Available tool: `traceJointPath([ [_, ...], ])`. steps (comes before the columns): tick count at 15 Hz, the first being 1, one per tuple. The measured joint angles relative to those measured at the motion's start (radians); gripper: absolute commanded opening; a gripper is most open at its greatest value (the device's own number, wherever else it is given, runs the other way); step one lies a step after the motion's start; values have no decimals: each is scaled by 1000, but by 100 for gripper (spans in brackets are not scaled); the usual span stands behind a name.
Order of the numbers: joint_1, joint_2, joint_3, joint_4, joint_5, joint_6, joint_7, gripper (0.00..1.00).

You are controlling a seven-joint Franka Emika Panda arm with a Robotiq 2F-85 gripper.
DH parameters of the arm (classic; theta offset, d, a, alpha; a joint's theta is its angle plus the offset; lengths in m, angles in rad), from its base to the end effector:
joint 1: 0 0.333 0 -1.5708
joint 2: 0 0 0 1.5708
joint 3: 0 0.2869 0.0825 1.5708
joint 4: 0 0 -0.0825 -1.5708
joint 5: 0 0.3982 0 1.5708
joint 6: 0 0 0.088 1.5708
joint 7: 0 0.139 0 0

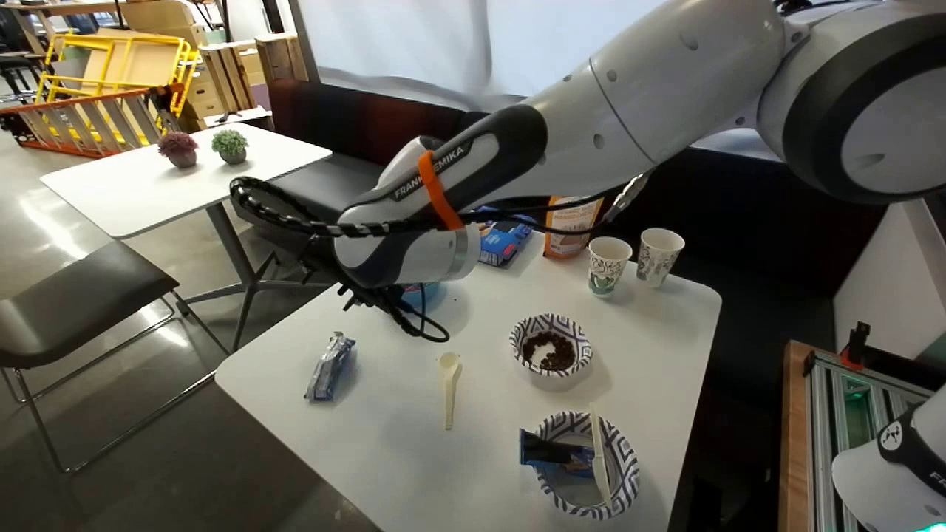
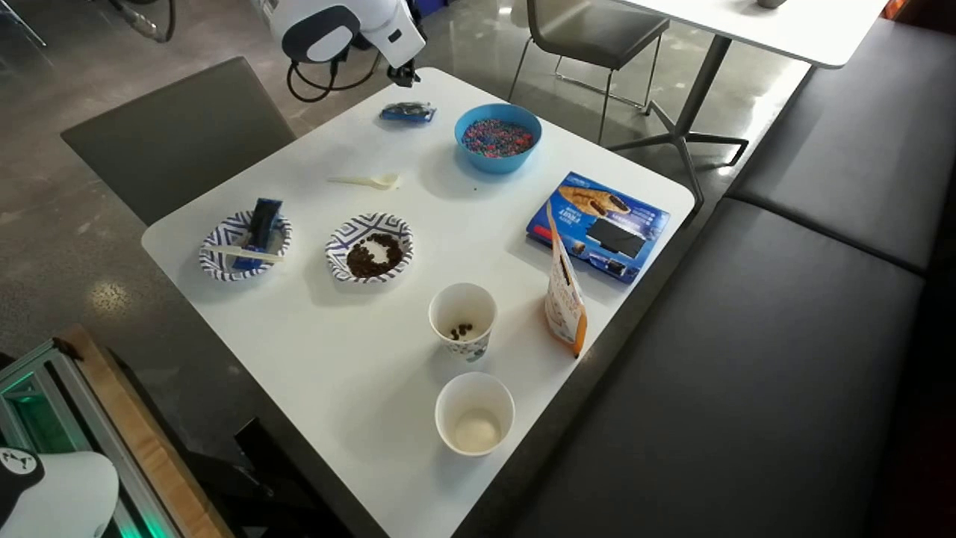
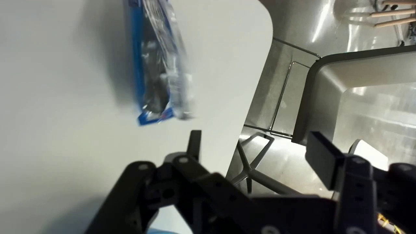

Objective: Move the blue packet forward to the left side of the table

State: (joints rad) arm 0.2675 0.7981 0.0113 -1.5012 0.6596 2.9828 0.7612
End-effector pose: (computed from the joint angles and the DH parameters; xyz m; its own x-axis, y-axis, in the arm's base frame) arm 0.7439 0.1699 0.2080 0.4407 -0.8974 0.0220 -0.6668 -0.3437 -0.6613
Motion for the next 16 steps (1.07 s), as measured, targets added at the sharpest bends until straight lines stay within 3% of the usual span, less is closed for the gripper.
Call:
traceJointPath([
  [4, 11, -73, -30, -89, -92, -41, -8, 100],
  [12, 224, -407, -317, -459, -398, -236, -25, 100],
  [14, 242, -502, -348, -567, -476, -286, -64, 100],
  [16, 200, -603, -310, -681, -597, -318, -86, 100],
])
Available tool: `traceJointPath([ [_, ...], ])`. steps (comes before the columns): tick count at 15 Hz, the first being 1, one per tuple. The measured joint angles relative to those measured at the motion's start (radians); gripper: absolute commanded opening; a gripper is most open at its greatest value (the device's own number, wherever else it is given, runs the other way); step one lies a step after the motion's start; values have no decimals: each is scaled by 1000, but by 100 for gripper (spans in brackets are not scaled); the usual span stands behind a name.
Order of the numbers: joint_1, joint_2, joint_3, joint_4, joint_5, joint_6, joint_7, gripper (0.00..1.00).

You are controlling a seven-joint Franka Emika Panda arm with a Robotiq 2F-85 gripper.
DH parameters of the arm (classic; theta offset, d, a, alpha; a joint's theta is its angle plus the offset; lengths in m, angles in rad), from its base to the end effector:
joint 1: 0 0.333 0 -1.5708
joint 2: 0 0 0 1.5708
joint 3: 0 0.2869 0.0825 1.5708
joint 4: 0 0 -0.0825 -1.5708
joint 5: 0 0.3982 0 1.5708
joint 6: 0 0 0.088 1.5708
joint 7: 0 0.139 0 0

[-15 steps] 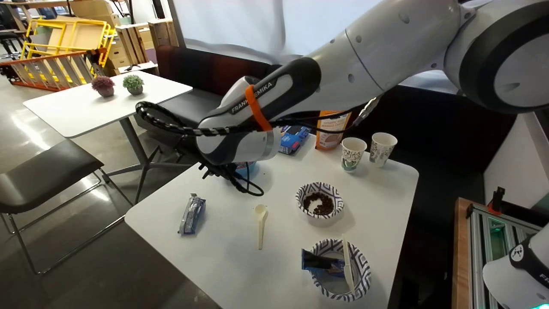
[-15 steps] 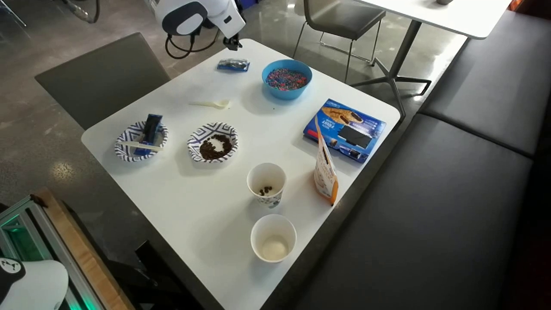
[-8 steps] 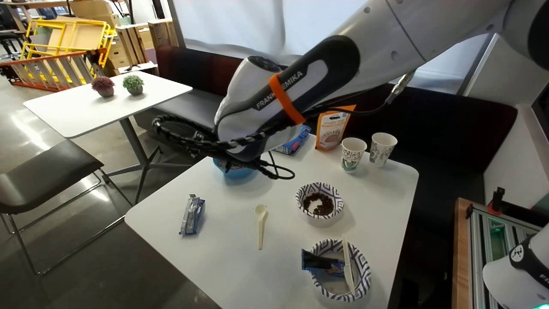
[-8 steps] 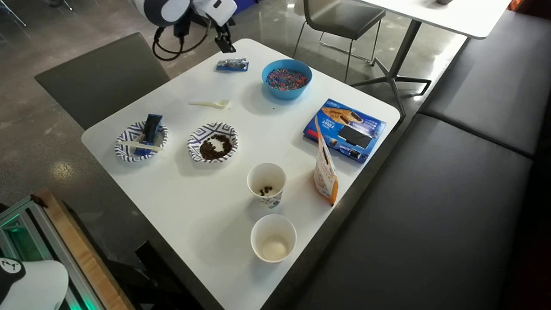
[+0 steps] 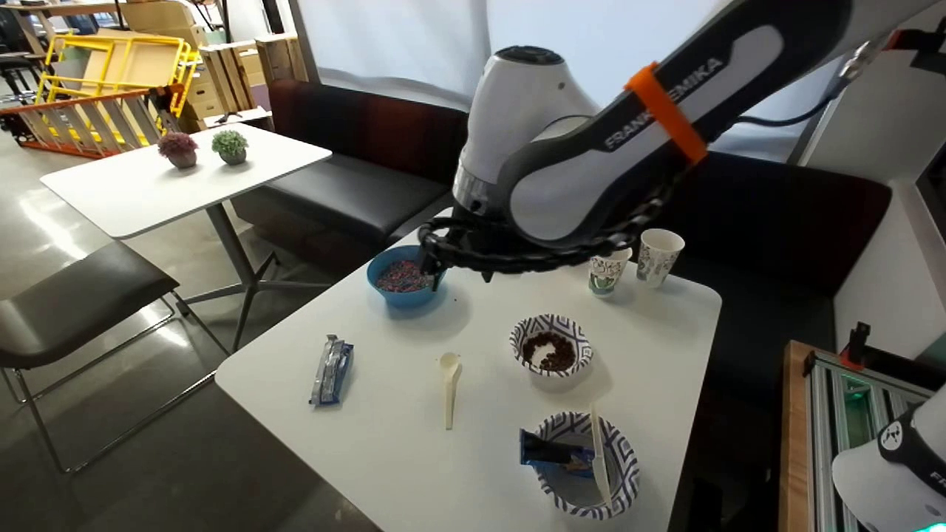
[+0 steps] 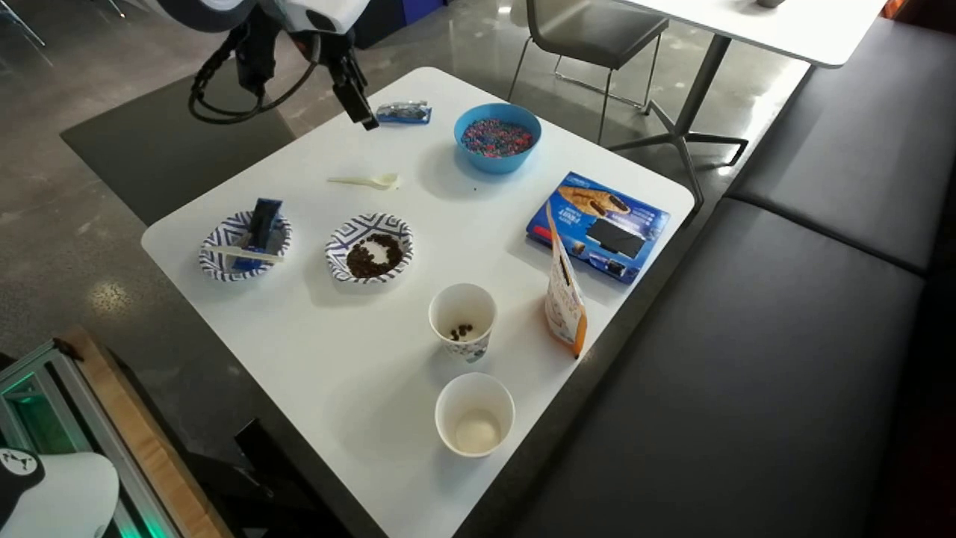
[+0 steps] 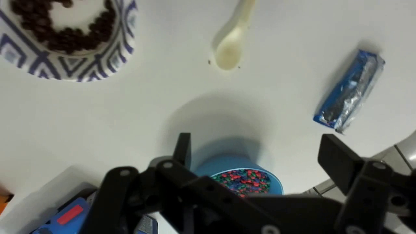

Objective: Move the blue packet forward to the left side of the table

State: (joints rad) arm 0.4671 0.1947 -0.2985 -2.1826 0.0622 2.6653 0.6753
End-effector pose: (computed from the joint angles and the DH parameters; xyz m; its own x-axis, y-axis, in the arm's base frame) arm 0.5878 0.0984 0.2650 0.8201 -0.5205 0.2375 -0.4916 -0.8535 -0.1730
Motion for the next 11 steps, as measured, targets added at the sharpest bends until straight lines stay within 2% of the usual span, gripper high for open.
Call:
traceJointPath([
  [3, -102, -159, 110, -174, -105, -23, -83, 100],
  [7, -226, -383, 226, -375, -111, -136, -307, 100],
  [9, -253, -500, 228, -442, -101, -249, -453, 100],
  [11, -244, -608, 175, -478, -100, -352, -602, 100],
])
